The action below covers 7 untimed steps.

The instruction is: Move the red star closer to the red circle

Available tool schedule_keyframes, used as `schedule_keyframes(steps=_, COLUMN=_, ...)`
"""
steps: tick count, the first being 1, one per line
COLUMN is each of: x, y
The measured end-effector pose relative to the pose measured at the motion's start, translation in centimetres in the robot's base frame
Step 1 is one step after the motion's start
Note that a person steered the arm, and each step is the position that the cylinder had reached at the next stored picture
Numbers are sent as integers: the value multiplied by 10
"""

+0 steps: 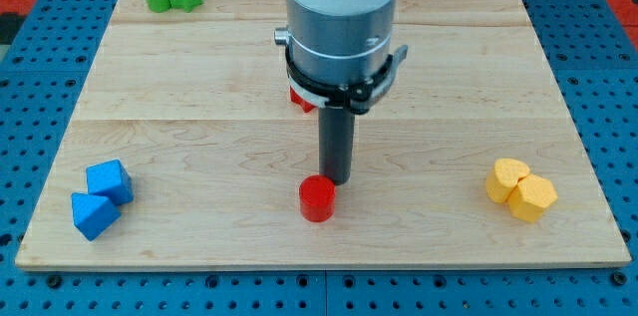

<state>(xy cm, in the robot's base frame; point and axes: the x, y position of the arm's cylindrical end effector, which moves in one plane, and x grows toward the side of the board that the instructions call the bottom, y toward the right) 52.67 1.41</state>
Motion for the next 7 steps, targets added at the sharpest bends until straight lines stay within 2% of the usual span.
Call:
schedule_keyframes(steps=2, x=-3, y=5)
schedule_keyframes(steps=3, x=-18, y=2)
schedule_keyframes(steps=6, x=-119, y=21)
schedule_keyframes(steps=7, x=-135, y=9)
